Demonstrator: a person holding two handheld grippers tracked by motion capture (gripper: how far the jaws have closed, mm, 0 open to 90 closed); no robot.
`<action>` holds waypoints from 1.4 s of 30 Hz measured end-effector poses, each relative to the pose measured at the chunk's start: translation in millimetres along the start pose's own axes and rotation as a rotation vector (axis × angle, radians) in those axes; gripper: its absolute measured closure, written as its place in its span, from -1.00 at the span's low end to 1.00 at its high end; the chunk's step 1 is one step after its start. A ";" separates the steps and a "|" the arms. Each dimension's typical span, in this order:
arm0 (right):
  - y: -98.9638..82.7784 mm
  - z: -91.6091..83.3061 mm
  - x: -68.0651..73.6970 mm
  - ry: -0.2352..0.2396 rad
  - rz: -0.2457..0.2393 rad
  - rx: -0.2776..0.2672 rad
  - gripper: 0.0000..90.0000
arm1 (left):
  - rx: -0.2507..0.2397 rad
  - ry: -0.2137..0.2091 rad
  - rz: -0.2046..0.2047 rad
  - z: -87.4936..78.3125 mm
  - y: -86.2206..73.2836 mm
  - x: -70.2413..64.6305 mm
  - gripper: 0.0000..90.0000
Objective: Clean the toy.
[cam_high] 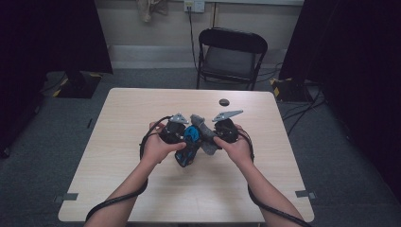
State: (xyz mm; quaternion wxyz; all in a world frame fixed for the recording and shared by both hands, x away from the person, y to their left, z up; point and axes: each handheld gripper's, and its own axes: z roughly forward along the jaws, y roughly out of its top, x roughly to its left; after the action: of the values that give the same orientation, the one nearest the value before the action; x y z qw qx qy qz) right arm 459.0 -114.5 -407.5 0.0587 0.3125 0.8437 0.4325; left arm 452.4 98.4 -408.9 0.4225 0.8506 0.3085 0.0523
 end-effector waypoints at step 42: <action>-32.8 32.9 15.1 0.026 -0.008 0.109 0.70 | -0.059 0.044 0.003 -27.6 14.3 5.1 -0.45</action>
State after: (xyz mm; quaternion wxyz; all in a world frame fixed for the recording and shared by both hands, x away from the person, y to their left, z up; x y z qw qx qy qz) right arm 443.5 -97.1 -450.4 0.0324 0.3064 0.8680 0.3894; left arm 453.7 113.9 -381.5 0.4404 0.8369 0.3147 0.0804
